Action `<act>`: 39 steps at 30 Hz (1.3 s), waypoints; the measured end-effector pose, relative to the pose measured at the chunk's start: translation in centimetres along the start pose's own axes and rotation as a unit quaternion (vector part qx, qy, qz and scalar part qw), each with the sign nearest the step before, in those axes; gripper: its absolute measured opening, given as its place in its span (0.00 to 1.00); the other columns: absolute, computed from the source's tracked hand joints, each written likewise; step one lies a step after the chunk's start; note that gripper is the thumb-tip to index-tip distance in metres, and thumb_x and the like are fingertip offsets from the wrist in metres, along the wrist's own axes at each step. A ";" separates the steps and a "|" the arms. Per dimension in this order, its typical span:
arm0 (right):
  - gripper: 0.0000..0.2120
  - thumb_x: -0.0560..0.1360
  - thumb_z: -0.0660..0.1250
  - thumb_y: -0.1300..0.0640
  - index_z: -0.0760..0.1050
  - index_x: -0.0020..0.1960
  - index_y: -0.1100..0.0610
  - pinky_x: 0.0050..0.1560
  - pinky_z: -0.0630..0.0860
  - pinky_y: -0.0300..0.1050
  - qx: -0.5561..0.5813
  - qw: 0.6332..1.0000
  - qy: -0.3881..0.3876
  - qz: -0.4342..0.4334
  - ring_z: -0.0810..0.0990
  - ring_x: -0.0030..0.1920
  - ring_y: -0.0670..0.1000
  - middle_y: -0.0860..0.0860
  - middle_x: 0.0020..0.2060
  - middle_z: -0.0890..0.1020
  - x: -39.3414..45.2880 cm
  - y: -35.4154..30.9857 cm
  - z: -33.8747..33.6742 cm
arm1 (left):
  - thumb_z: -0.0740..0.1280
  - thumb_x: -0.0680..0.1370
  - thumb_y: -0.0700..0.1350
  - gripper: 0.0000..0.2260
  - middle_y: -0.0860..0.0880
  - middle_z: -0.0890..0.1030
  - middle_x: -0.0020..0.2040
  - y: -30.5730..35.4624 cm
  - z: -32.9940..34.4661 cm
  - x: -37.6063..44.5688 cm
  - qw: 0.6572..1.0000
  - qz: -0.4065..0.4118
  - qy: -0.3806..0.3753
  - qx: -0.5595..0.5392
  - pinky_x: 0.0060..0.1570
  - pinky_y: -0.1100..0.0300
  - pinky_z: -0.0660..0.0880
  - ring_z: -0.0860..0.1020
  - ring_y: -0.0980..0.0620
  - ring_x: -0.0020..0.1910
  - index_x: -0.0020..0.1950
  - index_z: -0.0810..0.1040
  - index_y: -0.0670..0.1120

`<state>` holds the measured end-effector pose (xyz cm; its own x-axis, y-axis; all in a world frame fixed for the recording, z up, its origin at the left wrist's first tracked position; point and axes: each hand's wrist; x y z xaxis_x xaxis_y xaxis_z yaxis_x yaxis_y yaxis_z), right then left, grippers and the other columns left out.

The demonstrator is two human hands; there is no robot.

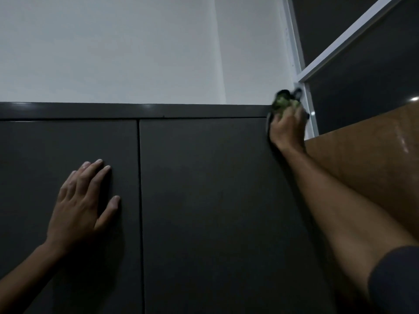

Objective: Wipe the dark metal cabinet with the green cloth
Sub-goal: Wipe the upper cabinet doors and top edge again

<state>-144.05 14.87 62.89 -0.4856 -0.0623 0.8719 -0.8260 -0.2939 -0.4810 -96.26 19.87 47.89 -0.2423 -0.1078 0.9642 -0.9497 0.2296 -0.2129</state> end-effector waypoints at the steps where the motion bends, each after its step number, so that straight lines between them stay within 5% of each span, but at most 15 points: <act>1: 0.22 0.80 0.55 0.50 0.69 0.68 0.63 0.68 0.68 0.58 0.011 0.999 -0.004 0.051 0.68 0.67 0.65 0.64 0.68 0.70 -0.3 1.2 -0.2 | 0.56 0.78 0.60 0.33 0.42 0.61 0.79 0.1 0.0 0.0 1.000 -0.001 0.004 0.002 0.79 0.56 0.44 0.51 0.51 0.80 0.78 0.63 0.43; 9: 0.12 0.79 0.60 0.52 0.70 0.57 0.59 0.67 0.69 0.65 -0.027 0.995 -0.042 0.083 0.67 0.68 0.67 0.65 0.68 0.68 -14.1 7.5 -1.2 | 0.56 0.77 0.59 0.33 0.40 0.63 0.77 0.5 -0.4 0.0 1.000 -0.004 0.004 0.003 0.79 0.54 0.45 0.58 0.40 0.79 0.76 0.65 0.40; 17: 0.20 0.81 0.56 0.53 0.73 0.63 0.66 0.75 0.55 0.58 -0.016 1.000 -0.011 0.010 0.63 0.71 0.64 0.64 0.70 0.67 -1.5 0.4 -0.7 | 0.56 0.78 0.60 0.33 0.40 0.62 0.78 0.4 -0.6 0.1 1.000 -0.003 -0.010 0.002 0.79 0.57 0.42 0.57 0.41 0.79 0.77 0.64 0.40; 22: 0.20 0.80 0.55 0.51 0.75 0.59 0.65 0.74 0.57 0.61 -0.056 0.998 -0.006 -0.015 0.65 0.70 0.65 0.66 0.68 0.69 -5.4 1.4 -0.4 | 0.56 0.77 0.60 0.33 0.40 0.63 0.78 0.4 -0.7 0.1 1.000 -0.003 -0.009 -0.003 0.79 0.52 0.46 0.57 0.41 0.79 0.77 0.65 0.40; 27: 0.20 0.80 0.57 0.51 0.72 0.65 0.63 0.76 0.53 0.60 -0.035 0.997 0.007 0.066 0.62 0.73 0.63 0.63 0.71 0.68 -4.0 -1.7 -0.1 | 0.56 0.77 0.59 0.33 0.39 0.64 0.77 0.6 -0.6 0.1 1.000 0.000 -0.007 0.003 0.79 0.52 0.46 0.58 0.40 0.78 0.76 0.66 0.39; 31: 0.20 0.77 0.58 0.55 0.73 0.67 0.60 0.74 0.59 0.59 0.017 0.993 -0.007 -0.115 0.67 0.71 0.62 0.61 0.68 0.73 -4.1 -9.5 1.6 | 0.56 0.78 0.59 0.33 0.40 0.63 0.77 0.1 -0.4 0.0 1.000 0.004 -0.004 0.003 0.79 0.55 0.44 0.57 0.42 0.79 0.77 0.65 0.40; 35: 0.26 0.79 0.60 0.54 0.65 0.76 0.59 0.79 0.50 0.56 0.035 0.965 -0.069 -0.250 0.55 0.79 0.61 0.61 0.78 0.59 -10.2 -9.1 2.5 | 0.56 0.78 0.60 0.33 0.40 0.63 0.77 -0.1 -0.3 0.0 1.000 0.009 -0.005 0.006 0.79 0.54 0.45 0.57 0.42 0.79 0.77 0.65 0.40; 39: 0.23 0.80 0.56 0.54 0.68 0.71 0.66 0.75 0.58 0.60 -0.044 0.991 -0.054 -0.113 0.62 0.73 0.66 0.67 0.72 0.66 -8.0 -0.7 0.1 | 0.56 0.78 0.59 0.33 0.40 0.64 0.77 0.2 -0.2 0.0 1.000 0.007 -0.003 0.010 0.79 0.50 0.48 0.58 0.41 0.79 0.76 0.65 0.40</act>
<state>-139.57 15.42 56.22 -0.2552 -0.1075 0.9609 -0.9345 -0.2277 -0.2737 -96.43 20.15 47.87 -0.2566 -0.1099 0.9602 -0.9501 0.2108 -0.2298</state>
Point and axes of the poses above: each hand's wrist, its own x-axis towards the middle knuckle, its own z-axis out of the palm, y = z × x
